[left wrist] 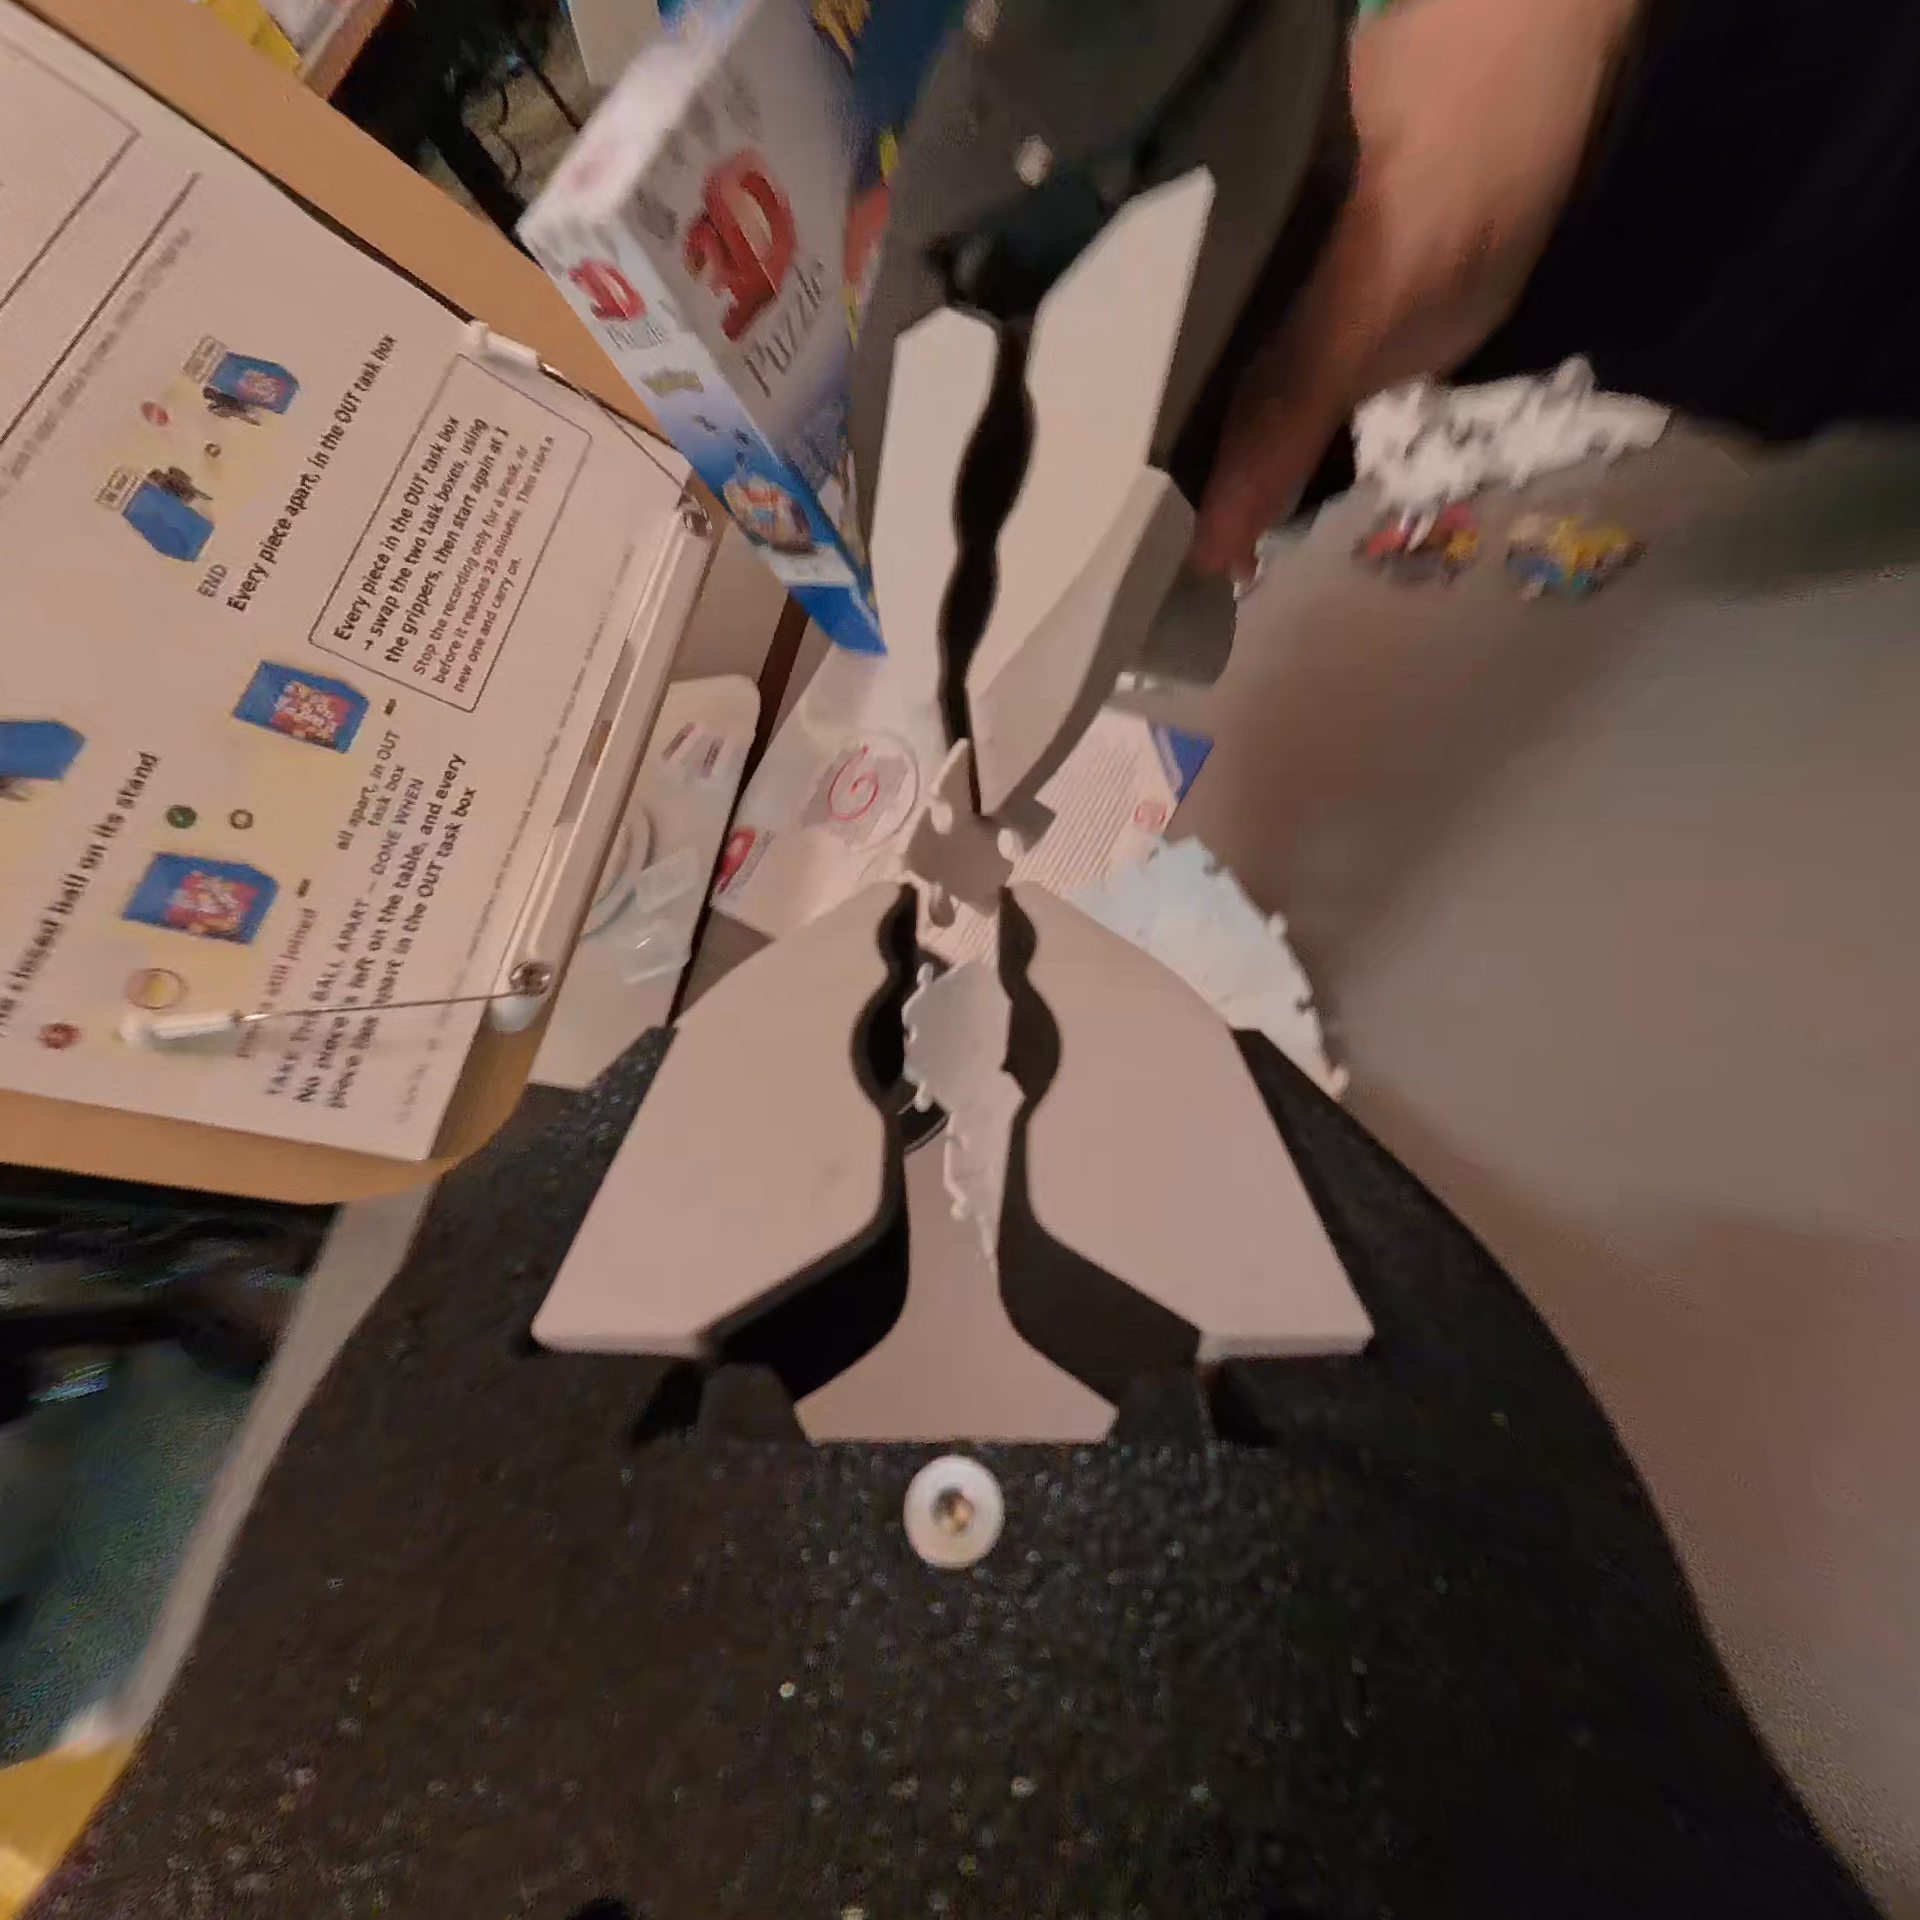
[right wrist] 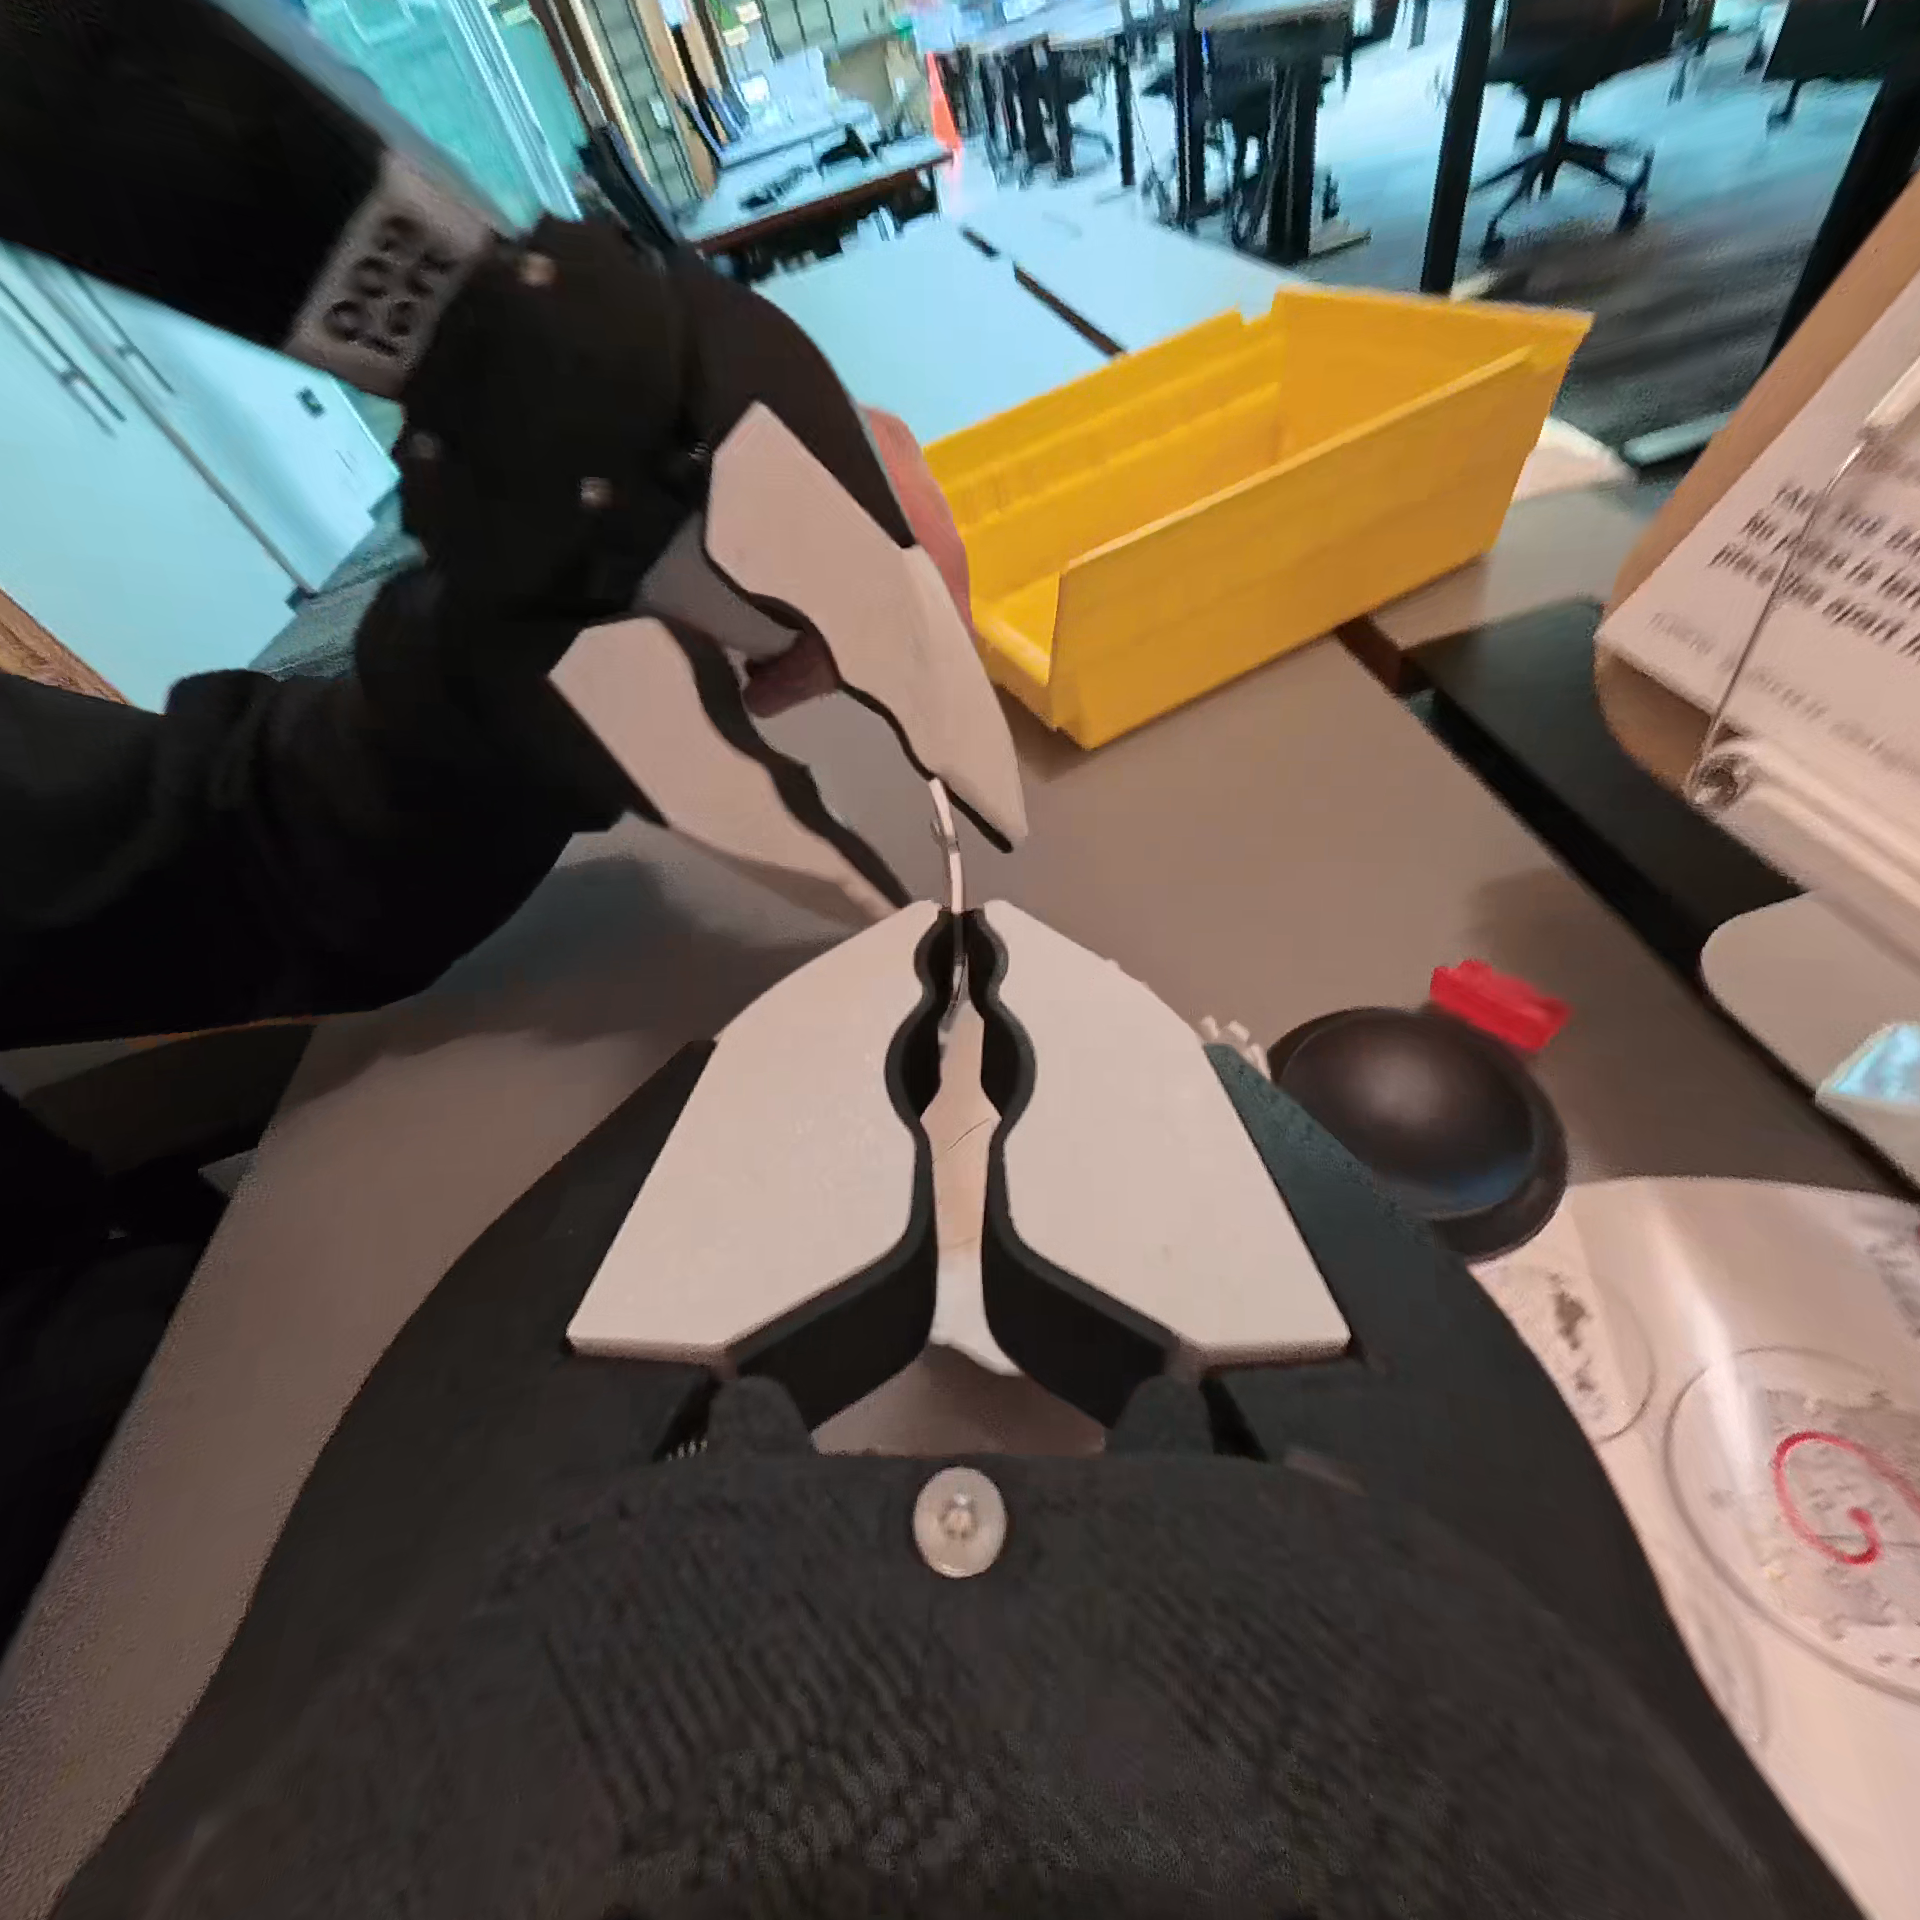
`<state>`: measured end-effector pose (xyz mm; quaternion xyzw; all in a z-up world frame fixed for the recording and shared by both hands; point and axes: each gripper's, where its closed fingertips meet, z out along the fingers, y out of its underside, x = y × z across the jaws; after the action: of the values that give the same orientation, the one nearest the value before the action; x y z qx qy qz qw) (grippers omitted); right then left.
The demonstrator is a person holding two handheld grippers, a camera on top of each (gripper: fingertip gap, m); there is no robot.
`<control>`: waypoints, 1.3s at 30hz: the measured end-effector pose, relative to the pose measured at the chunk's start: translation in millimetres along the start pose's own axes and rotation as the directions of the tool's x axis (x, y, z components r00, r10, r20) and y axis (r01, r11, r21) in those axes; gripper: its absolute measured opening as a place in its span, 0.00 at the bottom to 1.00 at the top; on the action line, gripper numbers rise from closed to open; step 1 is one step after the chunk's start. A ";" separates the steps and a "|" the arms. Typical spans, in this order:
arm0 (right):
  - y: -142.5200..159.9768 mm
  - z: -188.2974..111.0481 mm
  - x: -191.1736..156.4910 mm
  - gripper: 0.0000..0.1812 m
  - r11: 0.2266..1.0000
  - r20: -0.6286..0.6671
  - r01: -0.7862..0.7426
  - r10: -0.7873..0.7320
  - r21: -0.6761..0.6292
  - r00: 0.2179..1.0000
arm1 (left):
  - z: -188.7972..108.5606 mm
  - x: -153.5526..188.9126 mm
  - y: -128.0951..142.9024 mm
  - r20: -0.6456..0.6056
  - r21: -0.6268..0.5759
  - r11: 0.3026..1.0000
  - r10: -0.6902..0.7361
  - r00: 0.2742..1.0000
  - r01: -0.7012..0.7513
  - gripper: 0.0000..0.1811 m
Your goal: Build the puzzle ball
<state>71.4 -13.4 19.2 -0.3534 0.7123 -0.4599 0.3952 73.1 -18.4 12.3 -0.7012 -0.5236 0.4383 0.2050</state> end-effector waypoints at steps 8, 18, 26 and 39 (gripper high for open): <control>-13.9 -12.7 17.2 0.01 0.989 -0.016 0.104 -0.103 0.105 0.995 | 12.7 -17.4 -17.9 -0.127 0.150 0.969 -0.178 0.976 0.196 0.02; 10.9 0.4 58.4 0.06 0.990 -0.059 0.122 -0.126 -0.068 0.990 | 45.3 -28.0 16.4 -0.195 0.054 0.965 -0.243 0.950 0.257 0.01; 30.5 12.8 80.8 0.01 0.971 -0.025 0.134 -0.142 -0.197 0.990 | 60.1 -38.9 36.8 -0.220 0.017 0.951 -0.299 0.929 0.310 0.01; 41.7 13.9 87.2 0.01 0.976 -0.003 0.088 -0.091 -0.199 0.996 | 68.2 -35.9 51.0 -0.230 -0.046 0.940 -0.338 0.912 0.337 0.02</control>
<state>39.7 -80.7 -44.2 -0.4200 0.7403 -0.4060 0.3327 42.3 -81.7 -47.7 -0.6476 -0.6099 0.3090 0.3363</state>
